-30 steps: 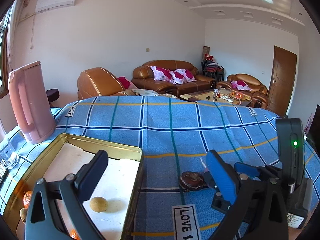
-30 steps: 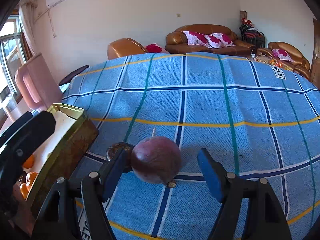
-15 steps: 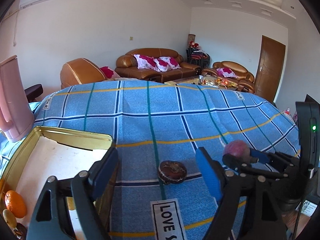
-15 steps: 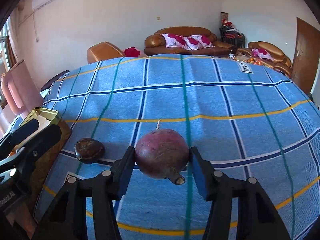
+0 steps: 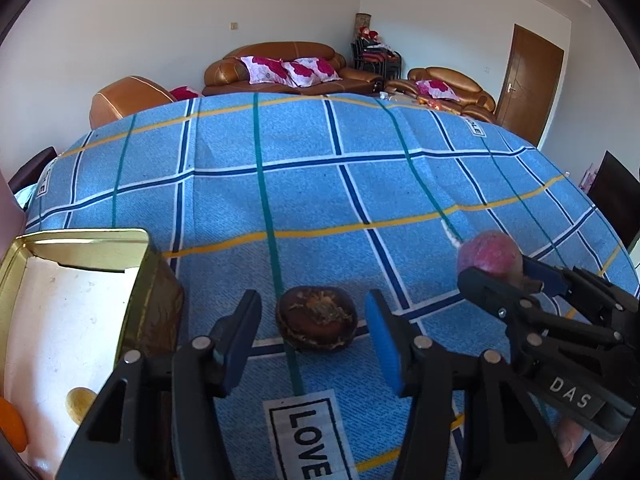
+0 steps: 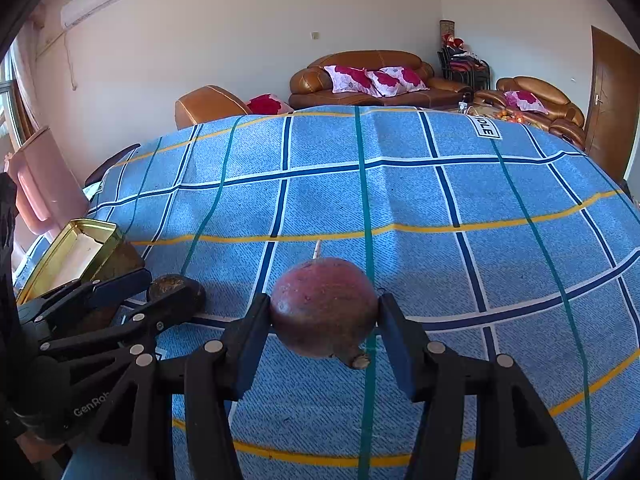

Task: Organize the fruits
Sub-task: 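Close the right gripper on the passion fruit while the left closes on the mangosteen, then lift both held fruits and carry them toward the gold tray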

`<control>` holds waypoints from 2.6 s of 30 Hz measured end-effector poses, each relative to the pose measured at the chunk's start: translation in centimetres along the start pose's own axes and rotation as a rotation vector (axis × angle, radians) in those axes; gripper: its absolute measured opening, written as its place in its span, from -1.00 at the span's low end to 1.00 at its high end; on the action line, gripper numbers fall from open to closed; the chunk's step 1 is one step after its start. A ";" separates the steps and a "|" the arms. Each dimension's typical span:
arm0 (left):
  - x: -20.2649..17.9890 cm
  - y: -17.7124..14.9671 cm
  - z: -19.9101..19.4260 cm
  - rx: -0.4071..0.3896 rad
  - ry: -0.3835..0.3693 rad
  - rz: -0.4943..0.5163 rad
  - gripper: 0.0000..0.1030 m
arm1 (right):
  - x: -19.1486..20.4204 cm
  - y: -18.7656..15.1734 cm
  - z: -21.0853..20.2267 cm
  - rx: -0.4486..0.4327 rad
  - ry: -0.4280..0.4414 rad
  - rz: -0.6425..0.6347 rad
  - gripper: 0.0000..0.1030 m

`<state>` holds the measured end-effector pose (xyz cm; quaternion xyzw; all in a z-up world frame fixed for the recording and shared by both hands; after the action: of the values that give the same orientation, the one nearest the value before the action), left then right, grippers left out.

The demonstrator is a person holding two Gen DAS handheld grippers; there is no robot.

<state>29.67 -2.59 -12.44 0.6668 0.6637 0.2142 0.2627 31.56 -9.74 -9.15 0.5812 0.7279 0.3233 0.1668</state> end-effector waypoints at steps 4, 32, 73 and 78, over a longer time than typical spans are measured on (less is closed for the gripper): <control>0.0 -0.2 1.2 0.053 -0.008 -0.001 -0.07 | 0.1 0.0 0.1 0.003 0.002 -0.001 0.09; 1.1 0.4 -2.9 -0.138 -0.059 -0.040 -0.13 | 1.9 0.2 -2.6 -0.125 0.003 -0.093 0.09; 0.3 -0.5 -8.8 -0.396 0.037 0.037 -0.13 | 3.6 -0.4 -7.0 -0.336 -0.011 -0.180 0.09; 0.2 -0.9 -9.4 -0.413 0.039 0.044 -0.13 | 3.8 -0.6 -7.5 -0.353 -0.011 -0.186 0.09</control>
<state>23.02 -1.75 -5.79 0.6090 0.5960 0.3643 0.3759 25.45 -8.24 -3.57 0.4748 0.7097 0.4259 0.2991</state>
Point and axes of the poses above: each gripper's, at about its wrist camera, not at the fingertips, and z roughly the way its jaws point, x to its left, y to its top, the point moved 7 cm from there along z, roughly the way its jaws point, and after that the axes turned 4 degrees about x, right-handed, at the moved point
